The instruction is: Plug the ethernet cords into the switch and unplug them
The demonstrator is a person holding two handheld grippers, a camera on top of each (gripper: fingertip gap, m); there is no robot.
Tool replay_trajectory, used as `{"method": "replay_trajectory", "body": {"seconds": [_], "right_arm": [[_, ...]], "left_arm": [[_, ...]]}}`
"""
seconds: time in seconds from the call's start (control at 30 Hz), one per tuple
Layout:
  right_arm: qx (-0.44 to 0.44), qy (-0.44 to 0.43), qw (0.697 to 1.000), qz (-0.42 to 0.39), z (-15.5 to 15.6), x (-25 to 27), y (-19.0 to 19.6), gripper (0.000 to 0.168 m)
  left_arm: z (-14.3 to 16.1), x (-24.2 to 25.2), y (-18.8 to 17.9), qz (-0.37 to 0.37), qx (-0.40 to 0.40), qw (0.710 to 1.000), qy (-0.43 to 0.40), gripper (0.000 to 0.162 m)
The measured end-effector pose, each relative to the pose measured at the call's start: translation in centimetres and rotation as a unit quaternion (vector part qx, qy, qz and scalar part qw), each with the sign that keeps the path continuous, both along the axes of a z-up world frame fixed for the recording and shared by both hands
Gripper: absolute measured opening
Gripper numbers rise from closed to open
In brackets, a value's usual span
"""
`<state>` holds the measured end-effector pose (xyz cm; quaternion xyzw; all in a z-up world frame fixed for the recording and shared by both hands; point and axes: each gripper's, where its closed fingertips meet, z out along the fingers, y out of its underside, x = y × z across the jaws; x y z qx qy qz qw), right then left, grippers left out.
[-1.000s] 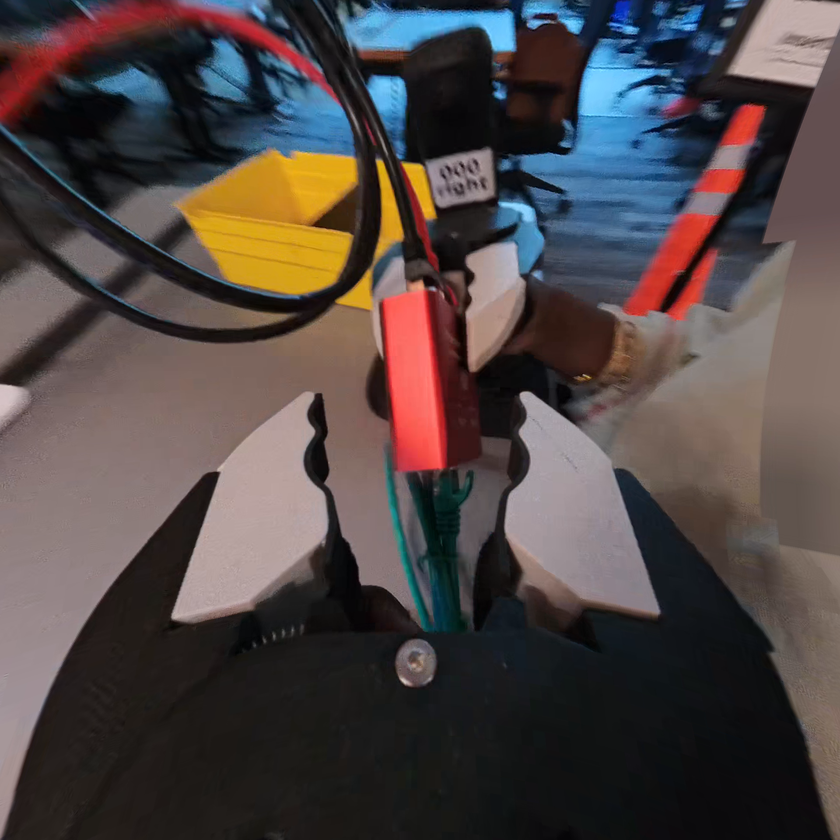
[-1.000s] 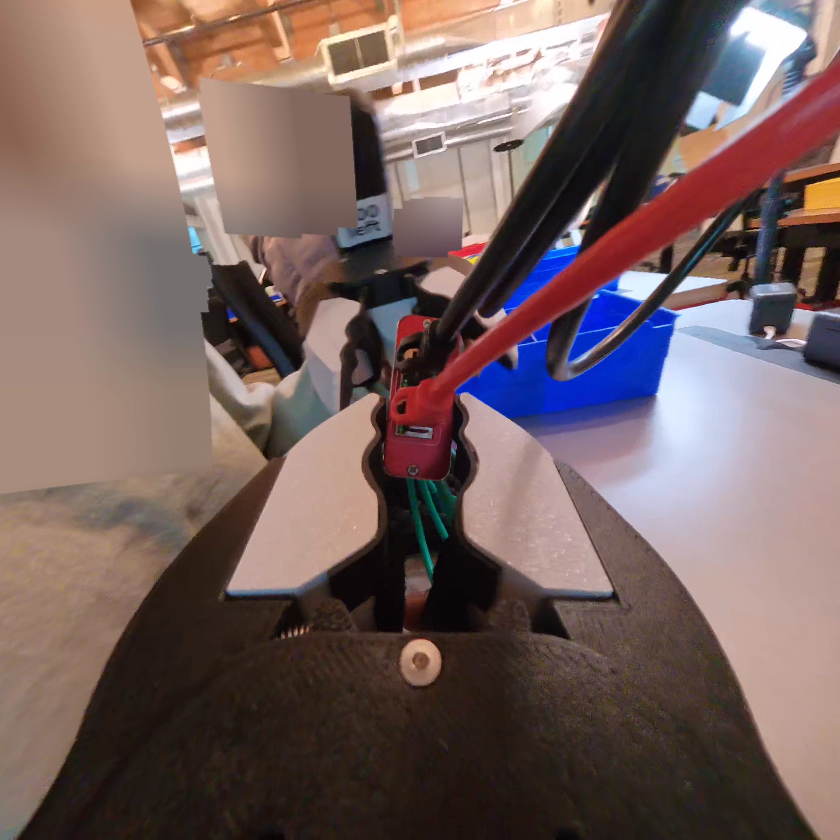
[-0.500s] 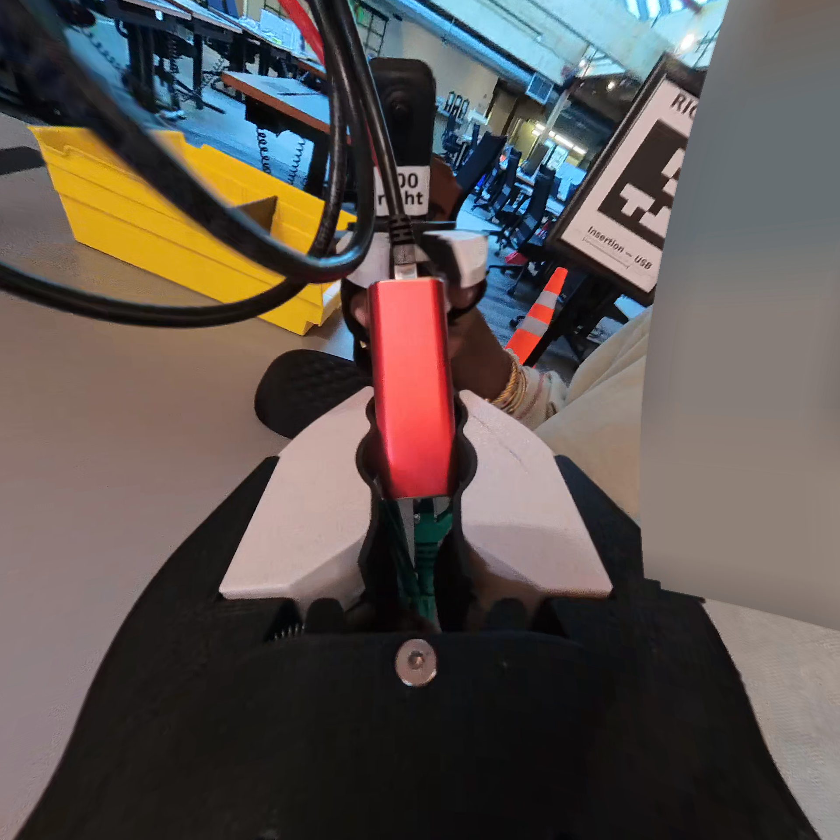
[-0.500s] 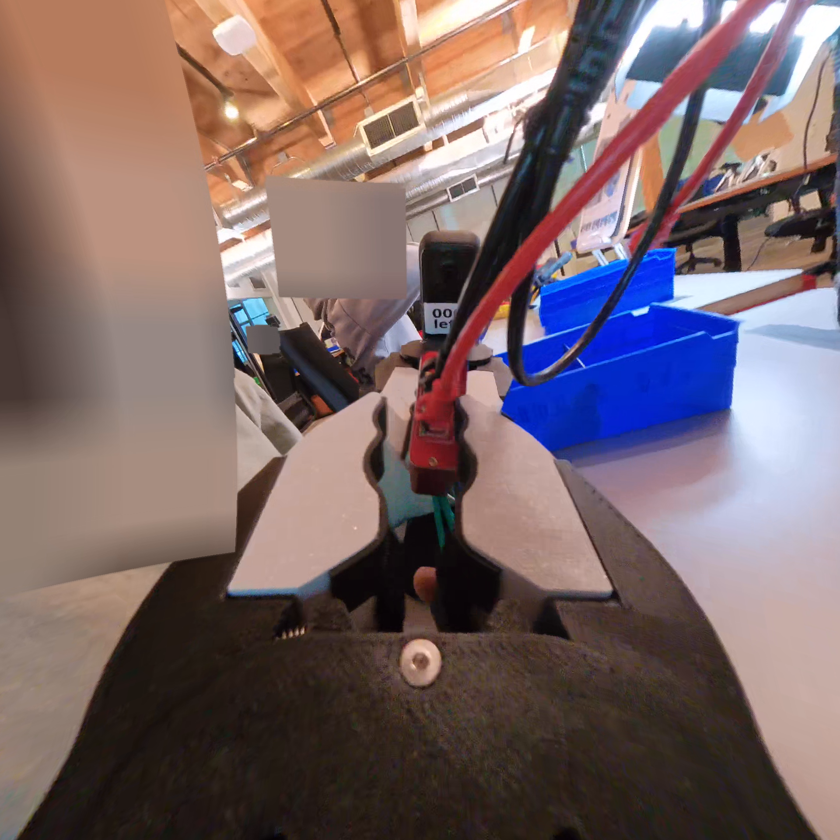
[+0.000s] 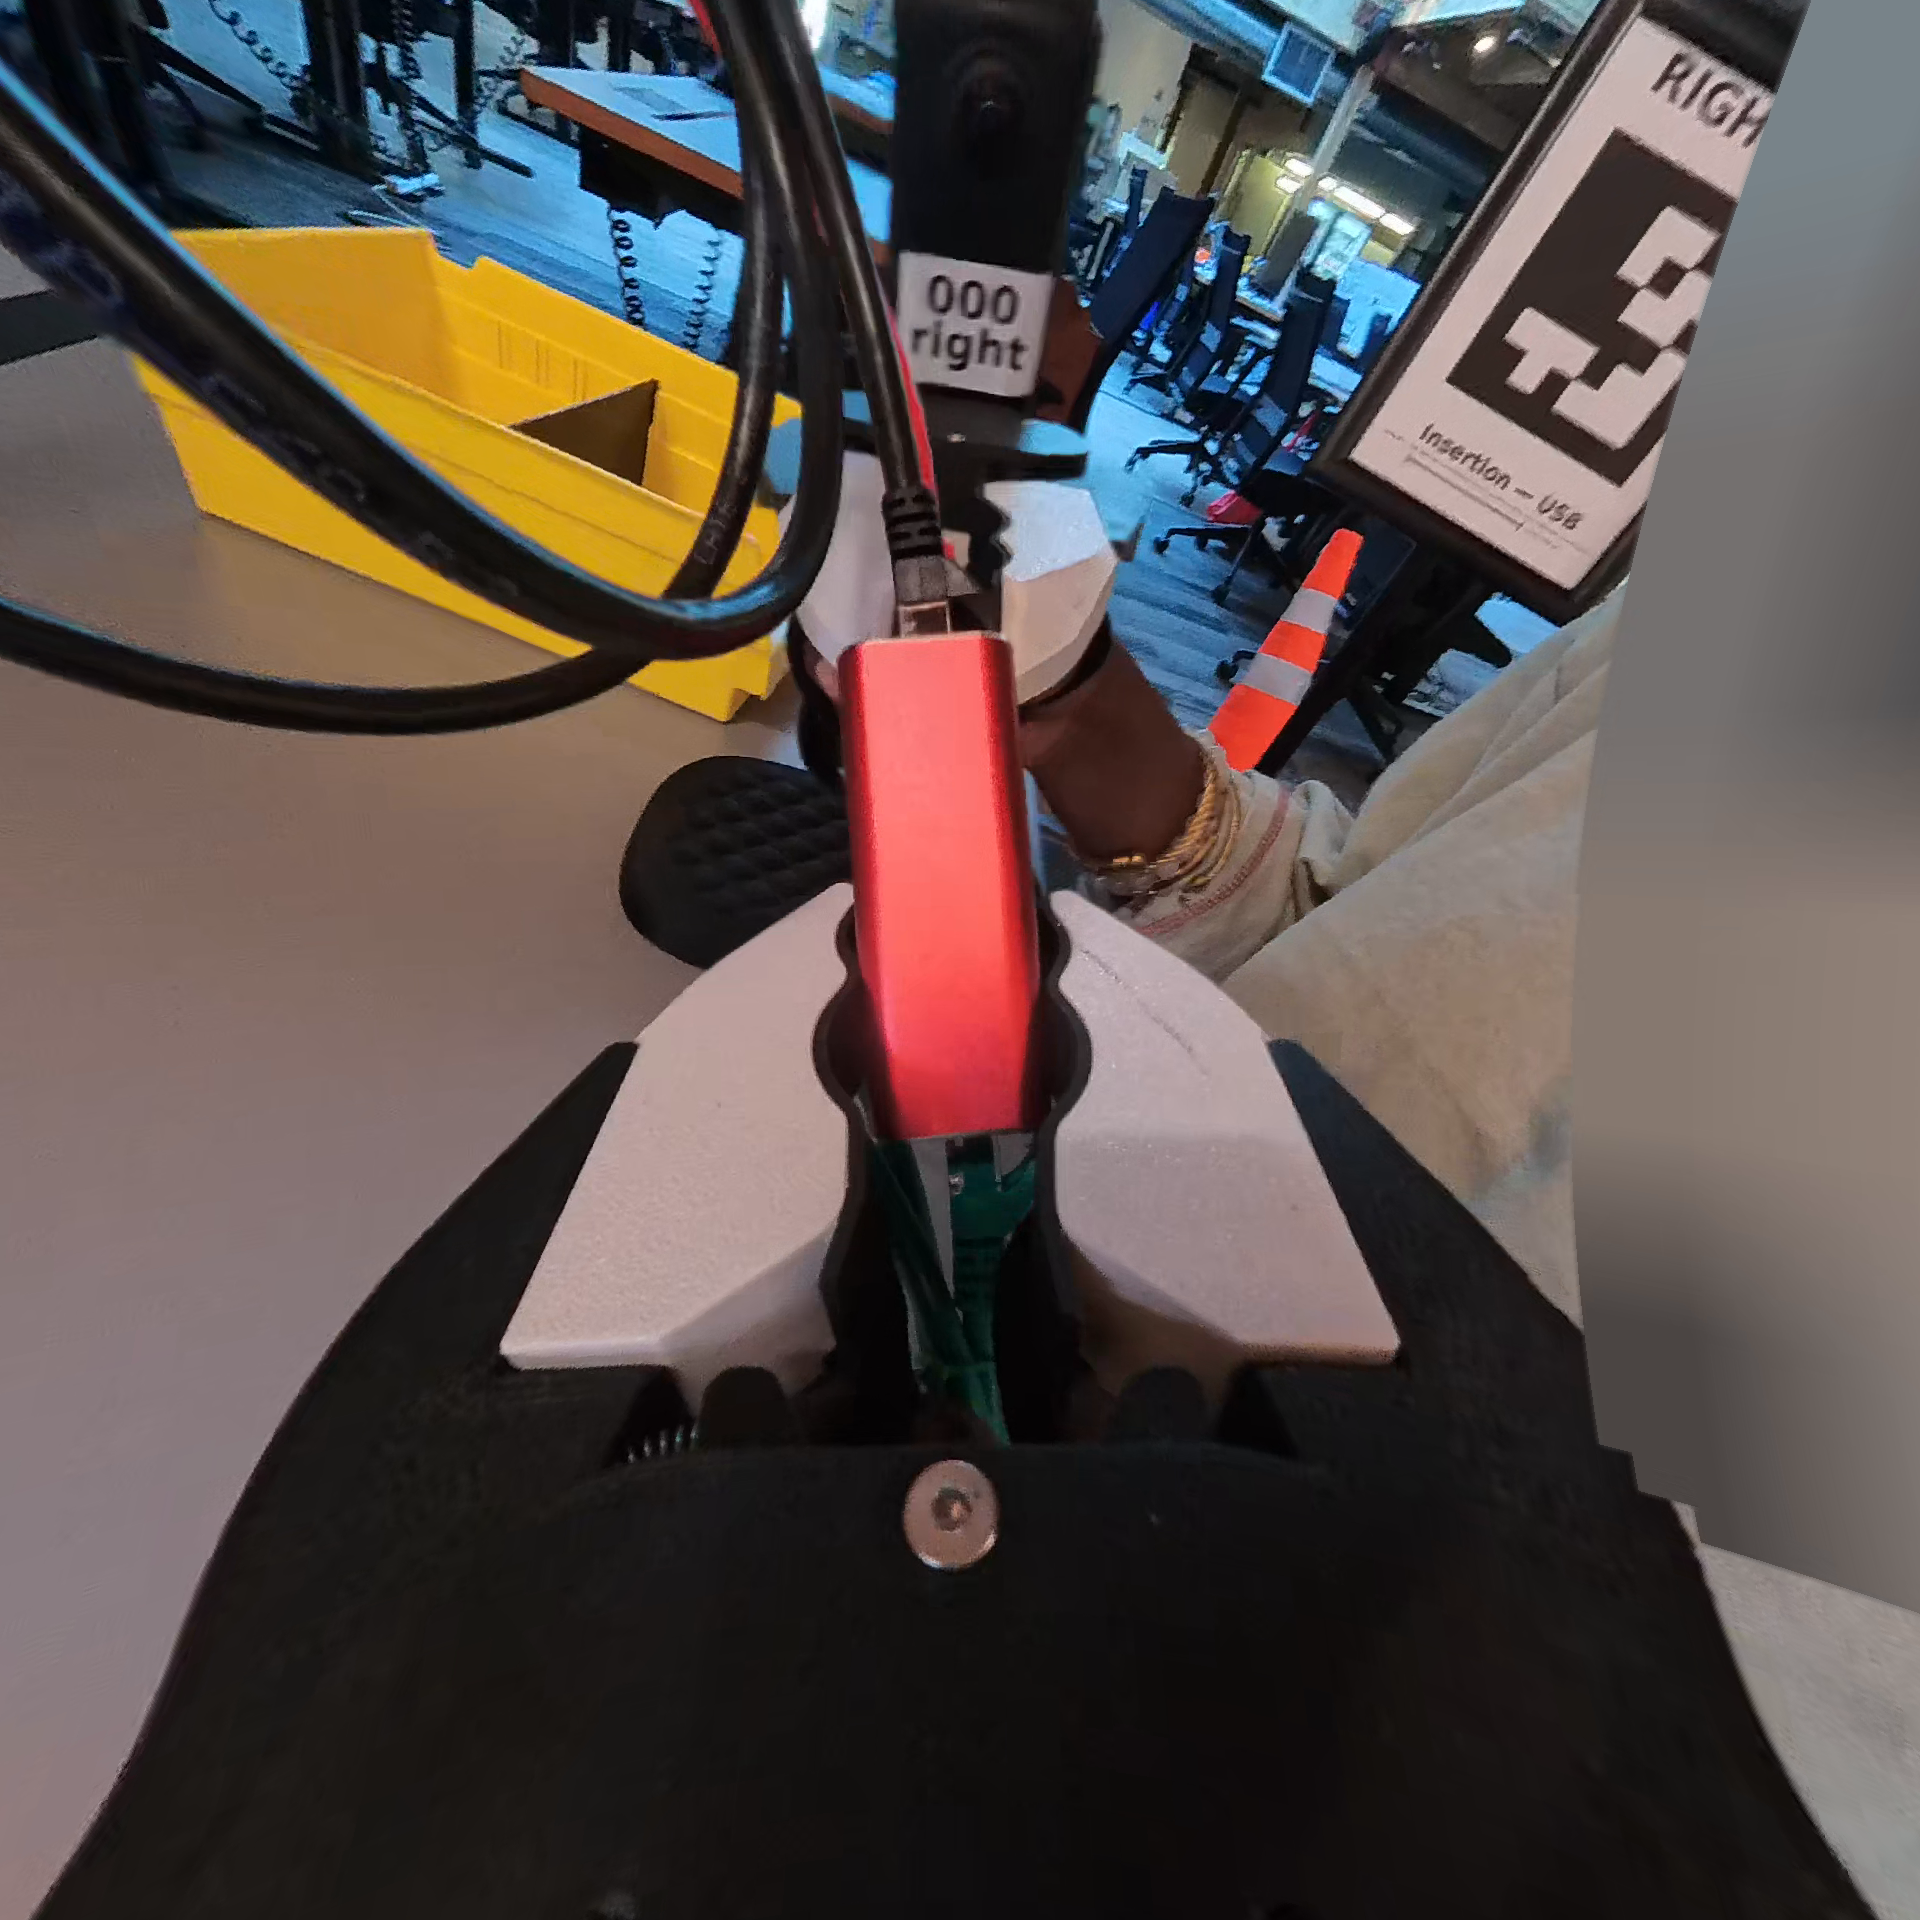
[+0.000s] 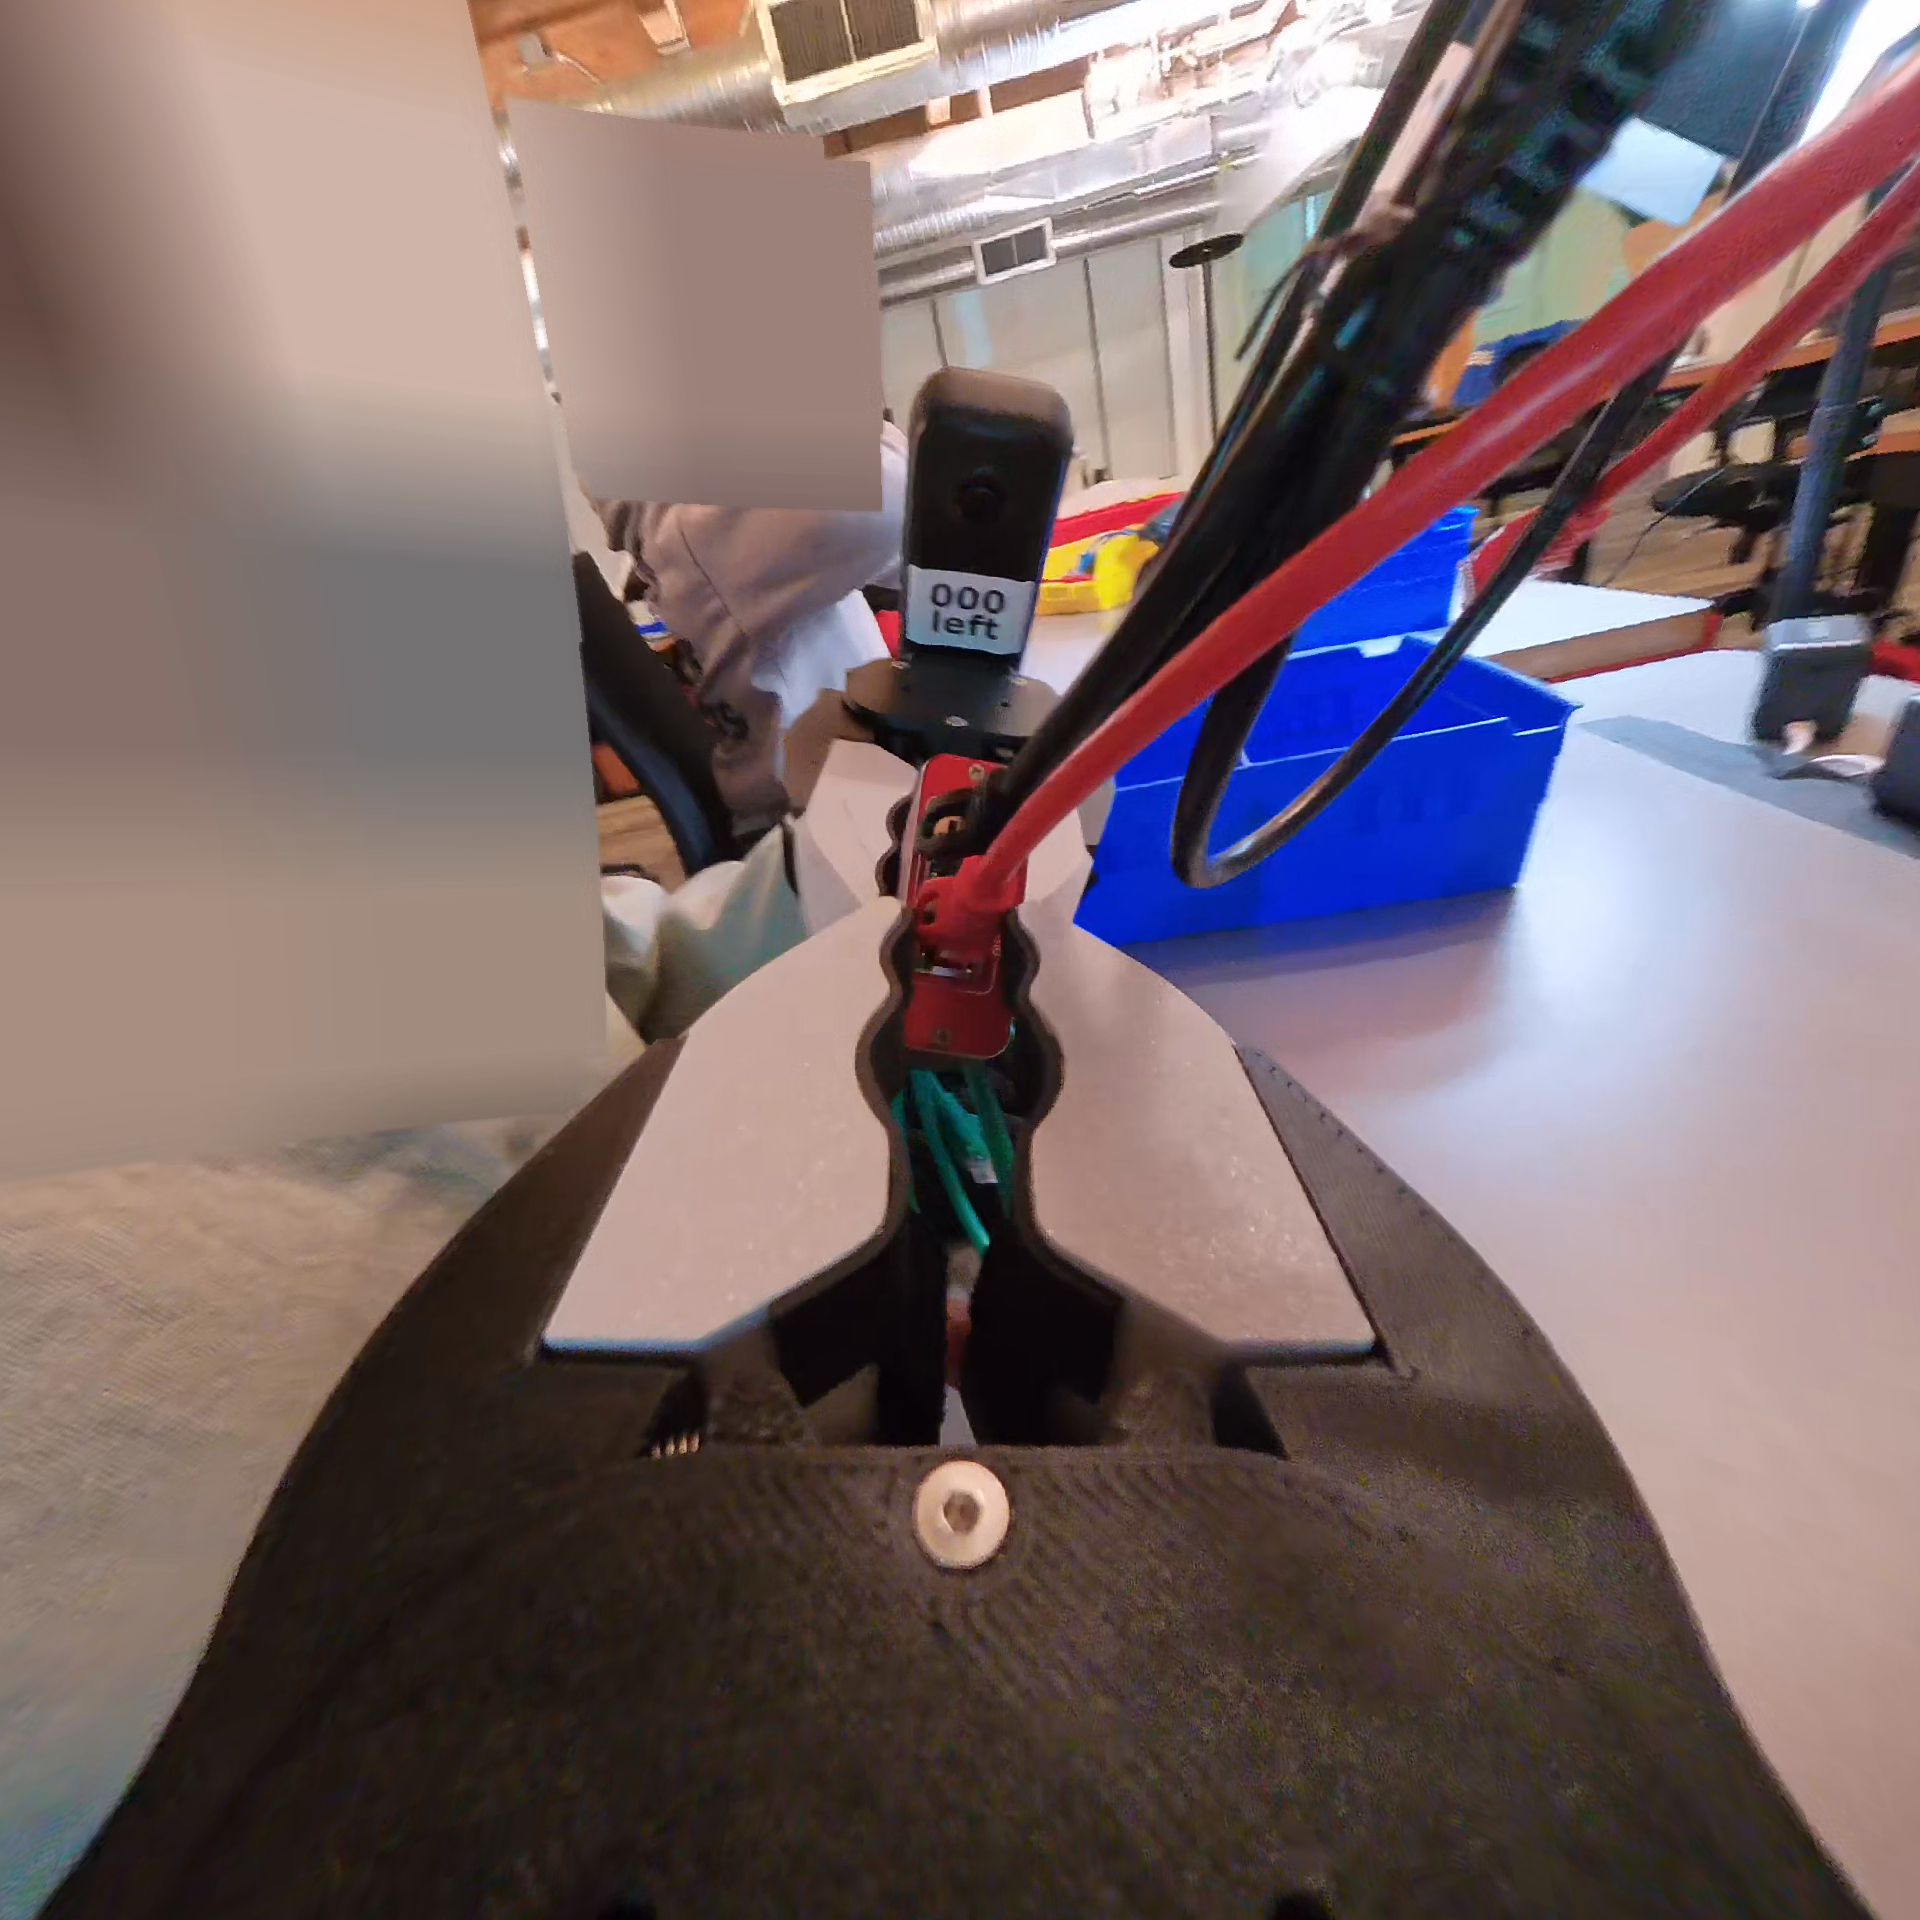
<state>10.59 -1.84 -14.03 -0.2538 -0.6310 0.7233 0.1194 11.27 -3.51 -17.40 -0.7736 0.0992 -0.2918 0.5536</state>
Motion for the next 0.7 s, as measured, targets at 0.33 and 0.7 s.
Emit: {"method": "replay_trajectory", "body": {"seconds": [0.33,0.7], "right_arm": [[0.094,0.13,0.977,-0.142,-1.1,-0.7,1.0,0.014],[0.005,0.178,0.967,-0.181,0.7,0.2,0.9,0.012]], "left_arm": [[-0.9,-0.6,0.7,0.048,-0.001,0.998,0.043,0.028],[0.4,0.3,0.5,0.02,0.032,0.999,-0.002,0.028]]}}
